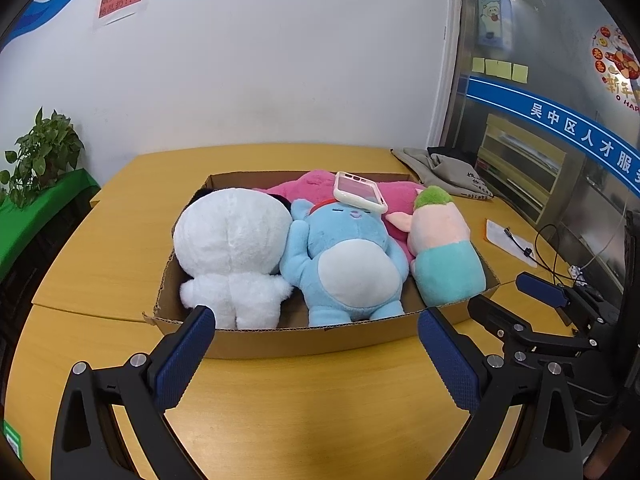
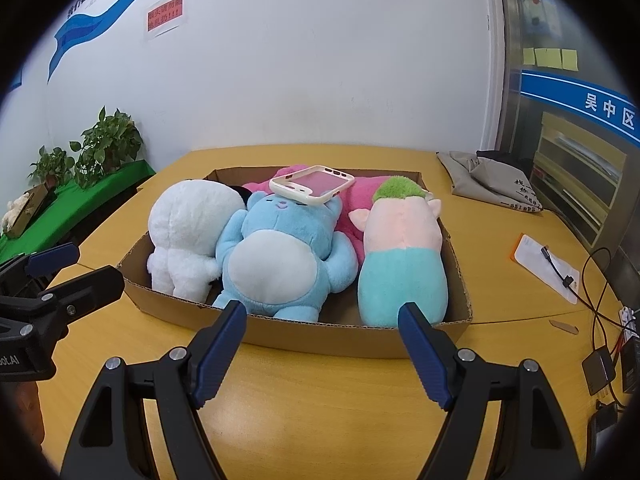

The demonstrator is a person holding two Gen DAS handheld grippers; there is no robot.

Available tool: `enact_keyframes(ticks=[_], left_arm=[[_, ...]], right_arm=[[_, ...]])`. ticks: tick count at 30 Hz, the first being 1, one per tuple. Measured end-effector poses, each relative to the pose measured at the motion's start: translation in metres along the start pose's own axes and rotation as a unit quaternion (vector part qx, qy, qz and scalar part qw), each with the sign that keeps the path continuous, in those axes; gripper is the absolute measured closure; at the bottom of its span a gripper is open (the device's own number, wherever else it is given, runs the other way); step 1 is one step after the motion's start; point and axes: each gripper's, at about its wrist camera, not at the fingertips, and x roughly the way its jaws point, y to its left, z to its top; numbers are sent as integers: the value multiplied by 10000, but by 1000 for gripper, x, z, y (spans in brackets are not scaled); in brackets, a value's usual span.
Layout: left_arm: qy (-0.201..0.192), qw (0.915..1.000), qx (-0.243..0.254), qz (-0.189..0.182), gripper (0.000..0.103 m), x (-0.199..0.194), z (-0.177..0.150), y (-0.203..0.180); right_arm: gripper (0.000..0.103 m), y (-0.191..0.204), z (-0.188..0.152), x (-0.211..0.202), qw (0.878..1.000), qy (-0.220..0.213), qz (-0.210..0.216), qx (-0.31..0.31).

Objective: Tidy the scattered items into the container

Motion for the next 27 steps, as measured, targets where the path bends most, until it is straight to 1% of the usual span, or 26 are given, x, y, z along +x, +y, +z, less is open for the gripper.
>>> enact_keyframes(ticks=[8,14,19,21,25,27], left_arm=[[8,10000,-30,92,0,-1,-2,1],[42,9998,37,179,0,-1,-4,-2],[63,9999,53,80,0,-1,-6,-4],[146,9999,10,15,0,1,-7,-5],[121,9995,14,294,0,-2,-9,-7],[166,9996,-20,242,0,-1,-9,-7]], right_arm=[[25,0,-4,1,10000,15,-2,4],[25,-1,-5,1,10000,30,17,19],[25,-1,-5,0,10000,23,56,24],[25,0,-6,1,10000,47,52,18],[25,0,-6,1,10000,54,51,24],[25,-1,-7,3,10000,76,43,29]])
